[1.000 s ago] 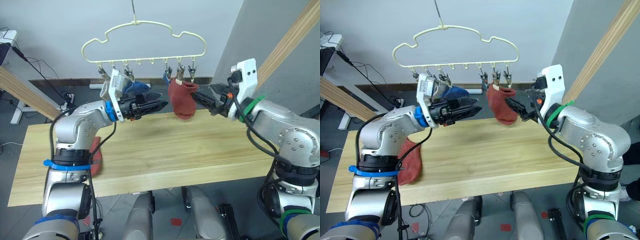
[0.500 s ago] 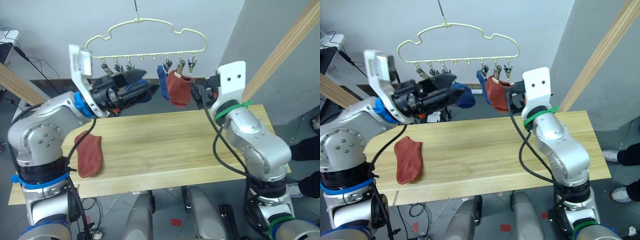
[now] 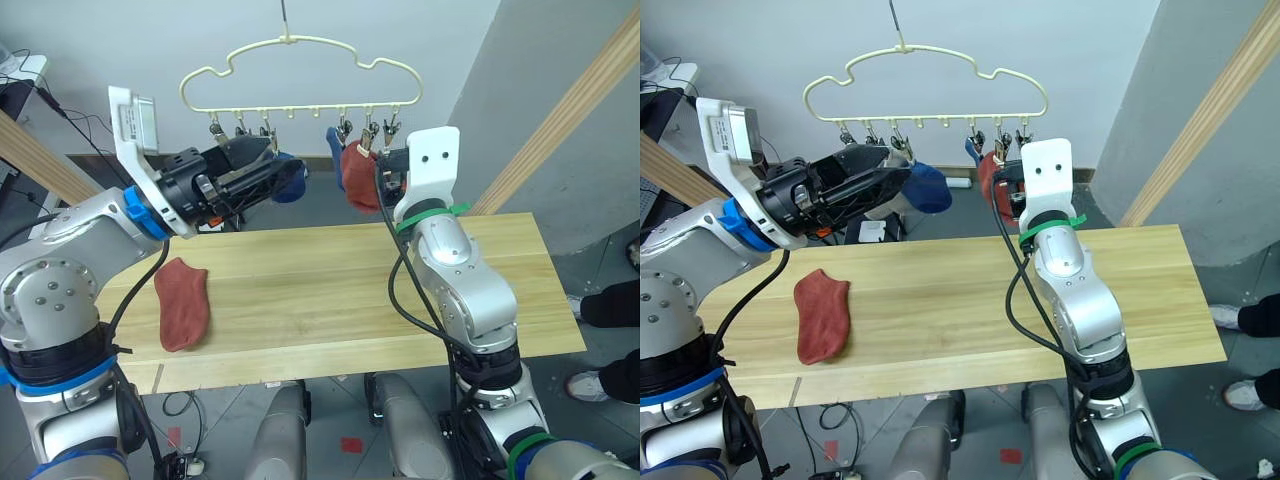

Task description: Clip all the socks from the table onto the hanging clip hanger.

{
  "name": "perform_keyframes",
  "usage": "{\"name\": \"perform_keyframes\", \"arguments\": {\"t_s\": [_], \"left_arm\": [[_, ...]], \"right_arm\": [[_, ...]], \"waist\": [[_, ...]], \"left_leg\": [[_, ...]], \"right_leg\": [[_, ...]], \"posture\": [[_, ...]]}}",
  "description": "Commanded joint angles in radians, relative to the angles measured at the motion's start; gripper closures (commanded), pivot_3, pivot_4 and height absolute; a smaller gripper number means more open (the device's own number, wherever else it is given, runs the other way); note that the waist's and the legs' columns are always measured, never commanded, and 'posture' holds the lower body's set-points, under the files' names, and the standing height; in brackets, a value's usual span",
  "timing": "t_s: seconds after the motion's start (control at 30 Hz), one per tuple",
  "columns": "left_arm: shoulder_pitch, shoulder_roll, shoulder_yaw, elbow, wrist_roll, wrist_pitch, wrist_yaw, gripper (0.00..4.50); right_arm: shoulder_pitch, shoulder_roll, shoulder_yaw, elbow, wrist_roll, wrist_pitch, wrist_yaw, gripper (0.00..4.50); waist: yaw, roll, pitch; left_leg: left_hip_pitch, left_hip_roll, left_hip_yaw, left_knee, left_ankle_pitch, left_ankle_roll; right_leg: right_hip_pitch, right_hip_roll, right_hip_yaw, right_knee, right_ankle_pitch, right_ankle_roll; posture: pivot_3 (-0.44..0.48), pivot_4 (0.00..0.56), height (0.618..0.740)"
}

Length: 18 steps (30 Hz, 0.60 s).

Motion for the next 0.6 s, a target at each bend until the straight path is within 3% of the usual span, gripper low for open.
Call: {"name": "perform_keyframes", "arguments": {"t_s": [0.03,0.6], "left_arm": [[0.002,0.024,0.015,-0.034,-0.024,-0.019,0.007,0.0],[0.007,0.033,0.011,-0.033,-0.021,-0.031,0.017,0.0]], "right_arm": [[-0.03,0.018,-0.015,0.003,-0.035,-0.041,0.0,2.4],[-0.091,0.091,-0.074,0.157,-0.103,-0.116,-0.017,2.4]], "waist": [[0.0,0.0,0.0],[0.003,0.0,0.0]], "left_leg": [[0.0,0.0,0.0,0.0,0.0,0.0],[0.0,0.0,0.0,0.0,0.0,0.0]], "right_leg": [[0.0,0.0,0.0,0.0,0.0,0.0],[0.0,0.0,0.0,0.0,0.0,0.0]], "posture": [[-0.007,0.367,0.74],[0.004,0.364,0.74]]}}
